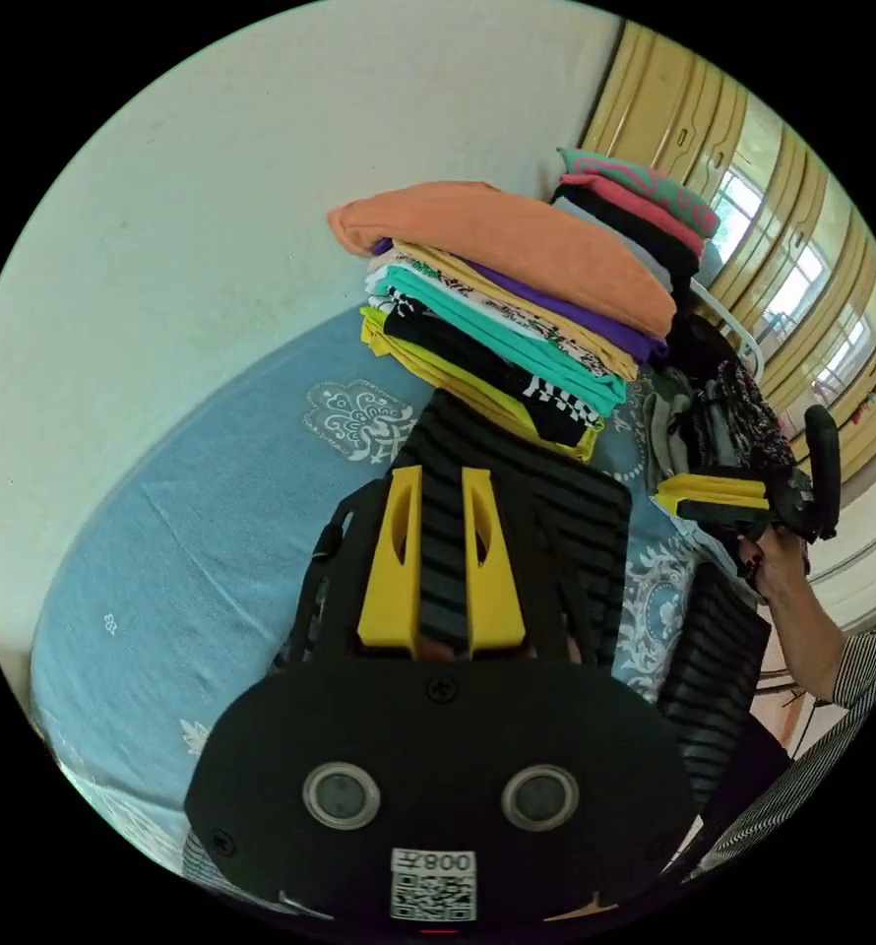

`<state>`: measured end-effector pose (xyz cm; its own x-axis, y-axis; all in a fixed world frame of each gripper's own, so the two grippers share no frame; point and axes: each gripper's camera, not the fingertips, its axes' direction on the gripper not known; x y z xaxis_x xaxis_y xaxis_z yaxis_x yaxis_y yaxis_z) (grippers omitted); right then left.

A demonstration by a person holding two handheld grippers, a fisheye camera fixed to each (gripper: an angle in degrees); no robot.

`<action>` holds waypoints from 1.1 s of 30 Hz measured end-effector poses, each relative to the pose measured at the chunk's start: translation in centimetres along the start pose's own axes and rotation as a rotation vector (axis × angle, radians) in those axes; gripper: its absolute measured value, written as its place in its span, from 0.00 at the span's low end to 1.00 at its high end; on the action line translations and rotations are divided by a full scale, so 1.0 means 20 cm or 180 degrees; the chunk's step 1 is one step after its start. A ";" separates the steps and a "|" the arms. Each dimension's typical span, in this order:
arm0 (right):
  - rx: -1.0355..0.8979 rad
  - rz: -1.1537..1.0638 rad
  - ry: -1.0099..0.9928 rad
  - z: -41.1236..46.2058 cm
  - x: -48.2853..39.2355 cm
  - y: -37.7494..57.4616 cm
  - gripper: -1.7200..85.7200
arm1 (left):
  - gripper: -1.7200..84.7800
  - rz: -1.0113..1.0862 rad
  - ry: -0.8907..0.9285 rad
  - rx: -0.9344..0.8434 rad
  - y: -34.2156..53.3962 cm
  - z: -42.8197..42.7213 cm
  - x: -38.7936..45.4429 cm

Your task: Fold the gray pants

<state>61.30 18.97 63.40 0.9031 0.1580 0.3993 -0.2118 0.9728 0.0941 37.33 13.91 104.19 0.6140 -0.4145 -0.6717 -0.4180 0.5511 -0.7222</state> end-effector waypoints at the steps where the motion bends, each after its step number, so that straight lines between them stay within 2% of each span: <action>1: 0.0052 -0.0059 0.0001 -0.08 0.00 0.11 0.12 | 0.12 0.0192 0.0236 0.0021 0.00 0.02 0.09; 3: 0.0094 -0.0056 0.0094 -0.18 0.00 0.31 0.14 | 0.15 0.0470 0.0645 -0.0078 0.00 0.09 0.25; 5: 0.0002 0.0099 0.0125 -0.29 0.02 0.62 0.14 | 0.16 0.0845 0.1218 -0.0460 0.02 0.26 0.49; 7: -0.0214 0.0333 0.0186 -0.34 0.06 0.85 0.14 | 0.17 0.1070 0.1455 -0.0743 0.04 0.39 0.66; 10: -0.0529 0.0802 0.0164 -0.39 0.14 1.16 0.14 | 0.17 0.1192 0.1517 -0.1065 0.06 0.57 0.87; 14: -0.0687 0.1078 0.0027 -0.35 0.23 1.38 0.13 | 0.14 0.1417 0.1171 -0.1392 0.08 0.75 1.05; 16: -0.0637 0.1148 0.0068 -0.35 0.28 1.41 0.10 | 0.11 0.1479 0.0821 -0.1357 0.08 0.78 1.10; 19: -0.0688 0.1117 0.0029 -0.35 0.32 1.45 0.05 | 0.07 0.1403 0.0898 -0.1488 0.05 0.81 1.15; 23: -0.0594 0.0945 0.0047 -0.43 0.36 1.49 0.03 | 0.05 0.1324 0.0881 -0.1186 0.01 0.74 1.20; 25: -0.0483 0.0951 0.0171 -0.48 0.39 1.50 0.03 | 0.05 0.1334 0.0833 -0.1074 0.00 0.71 1.21; 27: -0.0401 0.0957 0.0038 -0.50 0.43 1.53 0.03 | 0.05 0.1310 0.0768 -0.1083 0.01 0.72 1.22; 29: -0.0424 0.1092 -0.0267 -0.44 0.46 1.58 0.04 | 0.05 0.1235 0.0699 -0.1267 0.08 0.81 1.22; 33: -0.0334 0.1328 -0.0167 -0.42 0.47 1.66 0.07 | 0.05 0.1024 0.0734 -0.1368 0.17 0.86 1.21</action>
<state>65.90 54.18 62.71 0.7274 0.5351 0.4296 -0.5130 0.8398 -0.1773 62.23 18.15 88.40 0.2698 -0.4485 -0.8521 -0.8230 0.3520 -0.4459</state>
